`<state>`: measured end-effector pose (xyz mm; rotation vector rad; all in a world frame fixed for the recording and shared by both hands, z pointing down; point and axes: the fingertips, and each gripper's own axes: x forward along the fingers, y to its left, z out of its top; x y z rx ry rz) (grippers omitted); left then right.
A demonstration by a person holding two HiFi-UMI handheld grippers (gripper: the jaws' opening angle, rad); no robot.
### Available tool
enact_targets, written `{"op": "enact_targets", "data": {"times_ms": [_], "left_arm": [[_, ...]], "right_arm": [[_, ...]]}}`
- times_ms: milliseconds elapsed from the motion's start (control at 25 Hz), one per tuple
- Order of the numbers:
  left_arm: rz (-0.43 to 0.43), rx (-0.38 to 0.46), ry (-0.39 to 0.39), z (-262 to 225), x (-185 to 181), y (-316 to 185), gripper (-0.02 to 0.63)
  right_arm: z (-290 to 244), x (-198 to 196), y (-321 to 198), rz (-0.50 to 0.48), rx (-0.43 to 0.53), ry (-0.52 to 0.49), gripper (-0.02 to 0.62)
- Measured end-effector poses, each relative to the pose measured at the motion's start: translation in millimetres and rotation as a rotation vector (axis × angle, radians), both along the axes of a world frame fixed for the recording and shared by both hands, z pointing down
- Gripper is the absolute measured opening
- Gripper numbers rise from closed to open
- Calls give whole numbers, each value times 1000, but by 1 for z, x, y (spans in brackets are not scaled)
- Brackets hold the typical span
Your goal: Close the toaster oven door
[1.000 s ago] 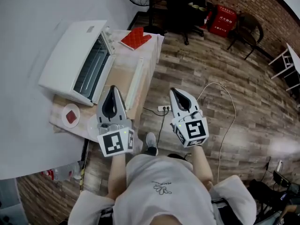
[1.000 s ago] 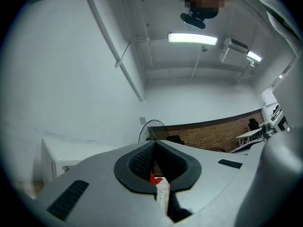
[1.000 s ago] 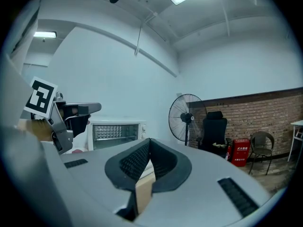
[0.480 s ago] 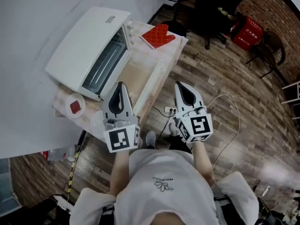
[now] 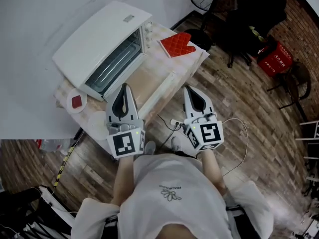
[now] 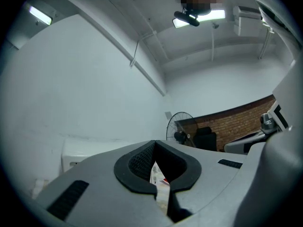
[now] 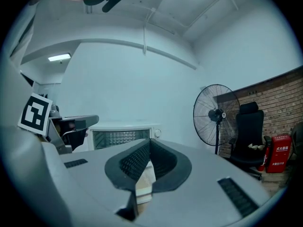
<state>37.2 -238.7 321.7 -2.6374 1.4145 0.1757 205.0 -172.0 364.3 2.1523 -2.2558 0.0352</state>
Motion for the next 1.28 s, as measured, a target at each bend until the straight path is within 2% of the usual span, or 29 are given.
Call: {"op": "enact_targets", "data": {"times_ms": [360,560,720,960,1280], "left_arm": [[-40,9,-8,-1,1,1,15],[-42,24,-13,-5,-1,3,15],[-47,31,-14,-7,-4,4,15],[-42,33,-30,-5,-7,10,15],[-50,36,-41,-2,-12,12,17]], "right_arm": [[5,3,-3,-48,-4,-26,10],[4,0,-6,-99,-8,-101,11],[11,-7,-9,-164,-39,-229,27],[35,-13,-12,-240,-107,-470,92],[85,-16,-17,-284,-217,-718,95]]}}
